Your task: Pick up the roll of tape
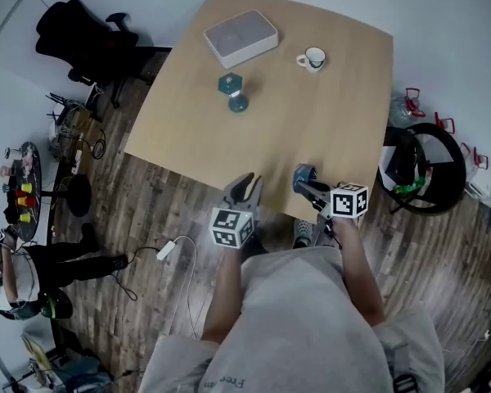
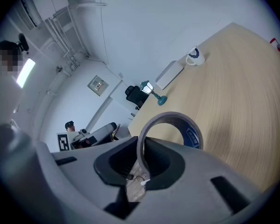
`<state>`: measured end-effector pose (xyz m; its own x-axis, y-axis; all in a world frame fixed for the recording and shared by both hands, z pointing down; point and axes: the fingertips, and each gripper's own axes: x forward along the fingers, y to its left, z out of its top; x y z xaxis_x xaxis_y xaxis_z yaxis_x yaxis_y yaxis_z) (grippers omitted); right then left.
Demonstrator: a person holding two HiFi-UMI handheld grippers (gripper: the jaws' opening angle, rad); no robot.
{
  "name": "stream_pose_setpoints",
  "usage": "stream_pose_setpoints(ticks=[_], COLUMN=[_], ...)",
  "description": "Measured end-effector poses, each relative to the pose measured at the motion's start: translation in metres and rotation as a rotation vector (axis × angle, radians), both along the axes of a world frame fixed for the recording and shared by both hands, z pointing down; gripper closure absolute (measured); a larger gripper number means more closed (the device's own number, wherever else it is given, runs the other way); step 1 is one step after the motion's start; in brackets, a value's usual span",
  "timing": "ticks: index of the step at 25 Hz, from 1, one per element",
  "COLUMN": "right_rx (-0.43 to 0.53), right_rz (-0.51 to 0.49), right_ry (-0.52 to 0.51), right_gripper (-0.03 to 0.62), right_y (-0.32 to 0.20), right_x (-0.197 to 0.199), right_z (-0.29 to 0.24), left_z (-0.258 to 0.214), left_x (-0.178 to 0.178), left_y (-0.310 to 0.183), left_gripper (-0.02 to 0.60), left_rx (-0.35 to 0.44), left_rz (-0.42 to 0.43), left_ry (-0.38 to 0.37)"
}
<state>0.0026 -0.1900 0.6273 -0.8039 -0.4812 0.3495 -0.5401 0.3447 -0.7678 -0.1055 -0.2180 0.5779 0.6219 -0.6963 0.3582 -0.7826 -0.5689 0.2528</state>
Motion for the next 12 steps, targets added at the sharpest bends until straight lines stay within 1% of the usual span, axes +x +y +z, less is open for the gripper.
stream_pose_setpoints(ticks=[6,9,12], right_rx=[0.027,0.04,0.047], right_rz=[0.037,0.044,0.049], right_ry=[-0.081,-0.102,-0.147], right_gripper=[0.549,0.549,0.549], right_y=[0.003,0.007,0.007], right_x=[0.02,0.028,0.036], right_z=[-0.01,-0.011,-0.016], left_z=[0.0,0.001,0.002], left_x=[0.023,0.034,0.045], left_y=[0.007,0.013,0.017], left_gripper=[0.532,0.545,0.558], left_rx=[0.014,0.024,0.032], left_rz=[-0.01,-0.012,-0.015], left_ry=[-0.017,-0.019,-0.023])
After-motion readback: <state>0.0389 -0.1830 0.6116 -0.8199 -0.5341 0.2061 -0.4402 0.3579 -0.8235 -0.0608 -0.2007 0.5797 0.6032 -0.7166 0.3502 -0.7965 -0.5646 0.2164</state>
